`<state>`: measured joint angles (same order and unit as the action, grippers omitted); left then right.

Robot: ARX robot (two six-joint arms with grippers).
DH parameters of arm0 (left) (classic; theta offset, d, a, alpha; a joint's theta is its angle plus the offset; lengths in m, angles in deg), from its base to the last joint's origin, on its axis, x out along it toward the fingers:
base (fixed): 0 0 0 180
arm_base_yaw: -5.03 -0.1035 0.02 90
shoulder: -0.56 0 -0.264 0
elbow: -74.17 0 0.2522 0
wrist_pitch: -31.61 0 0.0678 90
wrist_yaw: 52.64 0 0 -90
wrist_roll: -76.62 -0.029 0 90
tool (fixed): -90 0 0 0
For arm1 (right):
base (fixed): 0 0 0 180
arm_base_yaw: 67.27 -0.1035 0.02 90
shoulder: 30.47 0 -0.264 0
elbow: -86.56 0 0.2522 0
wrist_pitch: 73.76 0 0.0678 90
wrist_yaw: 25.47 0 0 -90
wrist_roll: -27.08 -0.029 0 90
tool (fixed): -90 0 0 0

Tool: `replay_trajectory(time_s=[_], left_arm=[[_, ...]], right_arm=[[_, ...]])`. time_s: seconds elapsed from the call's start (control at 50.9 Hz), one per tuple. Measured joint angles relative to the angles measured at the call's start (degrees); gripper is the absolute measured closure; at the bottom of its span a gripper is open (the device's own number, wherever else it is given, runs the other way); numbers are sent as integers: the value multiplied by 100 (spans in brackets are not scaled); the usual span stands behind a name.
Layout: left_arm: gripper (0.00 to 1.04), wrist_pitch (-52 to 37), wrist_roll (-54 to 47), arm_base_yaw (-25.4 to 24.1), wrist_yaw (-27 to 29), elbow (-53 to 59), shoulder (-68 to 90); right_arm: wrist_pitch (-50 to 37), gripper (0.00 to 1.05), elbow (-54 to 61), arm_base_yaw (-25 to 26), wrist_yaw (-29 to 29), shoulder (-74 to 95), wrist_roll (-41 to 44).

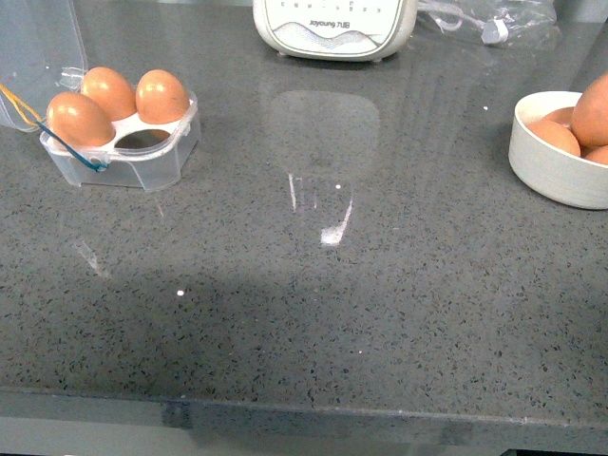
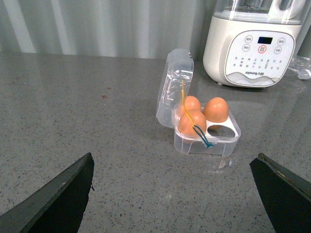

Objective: Put egg into box

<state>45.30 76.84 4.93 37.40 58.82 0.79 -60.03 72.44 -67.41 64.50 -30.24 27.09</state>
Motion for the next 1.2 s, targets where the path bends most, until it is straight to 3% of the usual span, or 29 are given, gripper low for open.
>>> replay_trajectory(time_s=[0.314, 0.452, 0.491, 0.55, 0.649, 0.884, 1.101, 1.199], left_arm=[[7, 0, 0, 0, 0, 0, 0], [7, 2, 0, 0, 7, 0, 0], [7, 2, 0, 0, 0, 0, -2], [7, 2, -2, 0, -9, 0, -2], [7, 4, 0, 0, 0, 0, -2], [7, 4, 0, 0, 0, 0, -2], [7, 4, 0, 0, 0, 0, -2], [7, 4, 0, 0, 0, 0, -2]], right_arm=[[2, 7, -2, 0, 0, 2, 0], [1657, 7, -756, -813, -2441, 1272, -1373], [1720, 7, -824, -876, -2778, 1591, -1720], [1593, 7, -855, -815, -2835, 1908, -1912], [920, 7, -1032, -341, -2306, 2494, -1869], [-612, 7, -1624, 501, -684, 4022, -560], [-1499, 7, -2162, 632, 365, 5442, 249], [-1716, 7, -2295, 540, 568, 5834, 411]])
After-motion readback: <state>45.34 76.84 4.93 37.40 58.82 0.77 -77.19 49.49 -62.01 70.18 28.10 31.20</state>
